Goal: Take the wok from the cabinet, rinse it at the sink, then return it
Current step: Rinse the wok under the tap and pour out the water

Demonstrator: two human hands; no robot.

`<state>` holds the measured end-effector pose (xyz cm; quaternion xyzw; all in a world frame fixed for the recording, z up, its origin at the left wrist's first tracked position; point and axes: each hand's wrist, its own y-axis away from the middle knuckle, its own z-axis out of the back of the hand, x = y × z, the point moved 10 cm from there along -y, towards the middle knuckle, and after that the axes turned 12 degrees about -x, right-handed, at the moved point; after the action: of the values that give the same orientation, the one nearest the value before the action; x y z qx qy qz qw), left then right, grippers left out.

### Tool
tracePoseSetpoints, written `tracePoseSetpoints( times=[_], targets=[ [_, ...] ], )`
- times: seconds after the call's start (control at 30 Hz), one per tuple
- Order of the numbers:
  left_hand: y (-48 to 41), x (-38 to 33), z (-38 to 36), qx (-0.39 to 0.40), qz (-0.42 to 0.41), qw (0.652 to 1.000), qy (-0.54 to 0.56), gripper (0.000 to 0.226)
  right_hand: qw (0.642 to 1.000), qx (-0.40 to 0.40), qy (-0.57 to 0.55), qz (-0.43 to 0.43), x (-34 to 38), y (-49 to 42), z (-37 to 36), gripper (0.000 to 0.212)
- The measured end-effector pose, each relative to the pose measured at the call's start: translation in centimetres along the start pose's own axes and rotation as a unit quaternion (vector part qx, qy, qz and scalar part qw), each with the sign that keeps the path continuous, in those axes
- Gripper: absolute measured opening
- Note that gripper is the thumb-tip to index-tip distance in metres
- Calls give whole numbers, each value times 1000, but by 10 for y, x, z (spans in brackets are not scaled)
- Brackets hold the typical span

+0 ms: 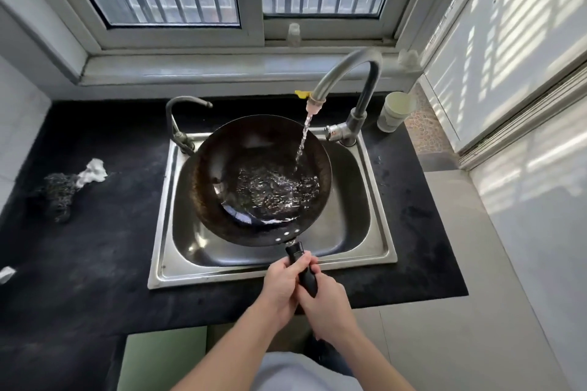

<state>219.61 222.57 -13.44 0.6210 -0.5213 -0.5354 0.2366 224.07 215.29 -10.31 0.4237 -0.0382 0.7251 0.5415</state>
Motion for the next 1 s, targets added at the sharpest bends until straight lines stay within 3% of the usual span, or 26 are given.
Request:
tracePoseSetpoints(
  times=[0.1,0.3,0.67,0.83,0.93,1.0],
  targets=[
    [1,-6,10,-16,-9,1000,2,14,1000,23,-6,13,9,1,-7,16],
    [3,5,31,-16,-2,1000,-14,25,999,38,-20,-6,-2,18,-22,16],
    [-2,34,5,11,28,998,-47,11,1000,6,25,-15,-25,19,7,17],
    [-2,12,-6,3,-1,999,-50,8,1000,16,14,18,-2,1,12,13],
    [-2,-3,1,-22,-21,999,-36,7,999,24,16,31,11,-3,6,25],
    [-1,-9,10,-37,-30,998,-39,7,999,40,12,34,17,-3,0,17]
  ],
)
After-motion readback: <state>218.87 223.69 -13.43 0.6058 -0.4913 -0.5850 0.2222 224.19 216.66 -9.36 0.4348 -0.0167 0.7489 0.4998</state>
